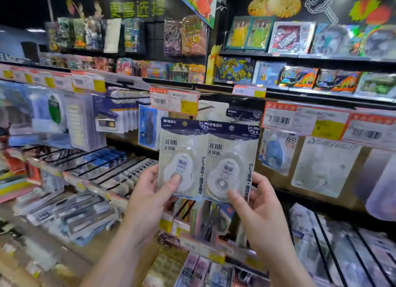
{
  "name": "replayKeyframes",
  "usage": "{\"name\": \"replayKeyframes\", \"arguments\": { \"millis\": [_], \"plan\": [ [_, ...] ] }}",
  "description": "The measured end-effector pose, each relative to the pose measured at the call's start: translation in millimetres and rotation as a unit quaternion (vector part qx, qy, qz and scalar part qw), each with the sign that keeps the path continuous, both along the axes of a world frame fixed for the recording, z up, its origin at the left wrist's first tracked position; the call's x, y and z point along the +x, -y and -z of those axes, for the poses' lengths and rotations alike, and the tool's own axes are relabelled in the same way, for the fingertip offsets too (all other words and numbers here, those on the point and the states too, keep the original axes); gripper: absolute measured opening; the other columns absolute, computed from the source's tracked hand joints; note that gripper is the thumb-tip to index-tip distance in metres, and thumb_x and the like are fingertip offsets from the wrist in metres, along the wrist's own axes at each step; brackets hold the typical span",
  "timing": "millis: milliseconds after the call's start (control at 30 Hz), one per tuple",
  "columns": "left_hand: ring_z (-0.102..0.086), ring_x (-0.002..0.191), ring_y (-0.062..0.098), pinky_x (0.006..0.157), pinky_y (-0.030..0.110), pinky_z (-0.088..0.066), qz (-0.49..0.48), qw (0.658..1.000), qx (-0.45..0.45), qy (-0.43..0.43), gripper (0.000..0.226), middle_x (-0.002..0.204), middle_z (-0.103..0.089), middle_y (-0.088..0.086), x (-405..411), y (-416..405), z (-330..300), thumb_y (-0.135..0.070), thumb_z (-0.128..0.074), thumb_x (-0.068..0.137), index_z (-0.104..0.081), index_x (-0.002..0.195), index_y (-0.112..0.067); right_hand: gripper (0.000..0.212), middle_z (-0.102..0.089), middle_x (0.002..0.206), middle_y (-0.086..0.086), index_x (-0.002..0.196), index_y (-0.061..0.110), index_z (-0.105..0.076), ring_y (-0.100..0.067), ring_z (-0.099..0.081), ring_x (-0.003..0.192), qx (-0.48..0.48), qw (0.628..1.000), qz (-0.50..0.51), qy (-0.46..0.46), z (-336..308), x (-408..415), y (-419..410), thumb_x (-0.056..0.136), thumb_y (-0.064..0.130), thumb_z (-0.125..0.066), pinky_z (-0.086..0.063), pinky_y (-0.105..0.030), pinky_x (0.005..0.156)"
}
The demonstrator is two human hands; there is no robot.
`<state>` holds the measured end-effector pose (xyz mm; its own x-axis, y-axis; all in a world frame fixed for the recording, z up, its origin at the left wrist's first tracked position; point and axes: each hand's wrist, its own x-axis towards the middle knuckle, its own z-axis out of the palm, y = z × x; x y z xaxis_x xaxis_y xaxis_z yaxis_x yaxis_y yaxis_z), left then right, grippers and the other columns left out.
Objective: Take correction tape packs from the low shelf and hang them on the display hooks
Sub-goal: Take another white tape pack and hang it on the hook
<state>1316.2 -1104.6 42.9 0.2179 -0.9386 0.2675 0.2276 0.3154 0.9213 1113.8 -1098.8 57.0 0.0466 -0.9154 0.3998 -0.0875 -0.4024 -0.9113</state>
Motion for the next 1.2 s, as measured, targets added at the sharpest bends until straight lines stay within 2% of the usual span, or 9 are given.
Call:
{"name": "replayKeyframes", "arguments": {
  "millis": [300,467,633,700,767,800,900,1033,1200],
  "plan": [
    [-0.073,0.098,0.018,0.087,0.037,-0.05,0.0,0.999,-0.006,-0.04,0.049,0.103,-0.077,0.0,2.9,7.3,-0.5,-0.025,-0.07,0.069,-0.057,0.116,-0.019,0.033,-0.076,0.1,0.006,0.118,0.03,-0.055,-0.01,-0.072,0.095,-0.004,1.0,-0.004,-0.008,-2.5,1.7,6.3,0.092,0.012,-0.065,-0.056,-0.032,0.083],
    [-0.073,0.098,0.021,0.089,0.042,-0.051,0.005,0.998,0.002,-0.059,0.061,0.106,-0.076,0.004,14.3,15.6,-0.1,-0.033,-0.078,0.068,-0.057,0.122,-0.016,0.033,-0.076,0.099,0.002,0.118,0.031,-0.055,-0.015,-0.072,0.095,-0.004,1.0,0.026,0.01,-5.7,3.1,5.9,0.091,0.014,-0.066,-0.059,-0.037,0.082],
    [-0.074,0.088,0.017,0.078,0.034,-0.051,0.039,0.997,0.02,-0.061,0.051,0.102,-0.077,0.004,26.1,28.3,-0.7,-0.022,-0.069,0.072,-0.058,0.121,-0.015,0.036,-0.076,0.098,0.007,0.115,0.033,-0.054,-0.011,-0.072,0.09,-0.002,0.999,0.043,0.025,-11.1,10.4,2.0,0.081,0.027,-0.066,-0.06,-0.03,0.077],
    [-0.074,0.092,0.019,0.074,0.031,-0.055,0.051,0.997,0.019,-0.063,0.065,0.103,-0.077,0.004,30.3,32.1,-2.7,-0.036,-0.085,0.062,-0.059,0.118,-0.017,0.042,-0.076,0.098,0.009,0.115,0.033,-0.054,-0.01,-0.072,0.089,0.001,0.998,0.051,0.022,-12.6,14.7,0.0,0.075,0.034,-0.065,-0.06,-0.033,0.079],
    [-0.074,0.092,0.018,0.072,0.028,-0.058,0.058,0.997,0.02,-0.053,0.094,0.102,-0.077,0.003,33.1,33.8,-5.2,-0.054,-0.096,0.037,-0.061,0.116,-0.018,0.043,-0.076,0.096,0.009,0.115,0.032,-0.054,-0.011,-0.073,0.087,0.0,0.998,0.06,0.022,-12.7,18.3,-1.5,0.074,0.035,-0.065,-0.061,-0.036,0.078],
    [-0.074,0.091,0.018,0.072,0.028,-0.058,0.061,0.997,0.021,-0.049,0.093,0.1,-0.077,0.003,35.1,35.2,-5.1,-0.054,-0.096,0.037,-0.061,0.116,-0.018,0.043,-0.076,0.096,0.008,0.115,0.032,-0.054,-0.012,-0.073,0.086,-0.001,0.998,0.064,0.023,-12.6,19.9,-2.1,0.074,0.035,-0.065,-0.061,-0.036,0.078],
    [-0.074,0.086,0.016,0.074,0.032,-0.054,0.077,0.995,0.019,-0.058,0.052,0.095,-0.077,0.001,40.5,37.7,-5.4,-0.027,-0.074,0.069,-0.059,0.117,-0.015,0.043,-0.077,0.095,0.006,0.115,0.03,-0.055,-0.014,-0.073,0.087,0.003,0.997,0.074,0.034,-10.9,24.8,-3.7,0.074,0.032,-0.065,-0.06,-0.036,0.078],
    [-0.074,0.087,0.015,0.069,0.027,-0.057,0.087,0.995,0.022,-0.048,0.045,0.099,-0.077,0.001,45.2,40.0,-5.1,-0.02,-0.065,0.073,-0.058,0.118,-0.016,0.043,-0.077,0.097,0.006,0.118,0.027,-0.054,-0.01,-0.073,0.091,0.013,0.995,0.08,0.051,-8.1,26.9,-2.9,0.077,0.029,-0.065,-0.058,-0.024,0.074],
    [-0.074,0.09,0.015,0.077,0.031,-0.056,0.096,0.994,0.017,-0.04,0.042,0.1,-0.077,0.0,48.2,40.5,-4.4,-0.02,-0.064,0.075,-0.059,0.116,-0.018,0.025,-0.077,0.095,0.005,0.113,0.025,-0.057,-0.012,-0.073,0.089,0.043,0.99,0.125,0.057,-0.3,24.8,6.9,0.09,0.018,-0.065,-0.055,-0.025,0.071]
  ]
}}
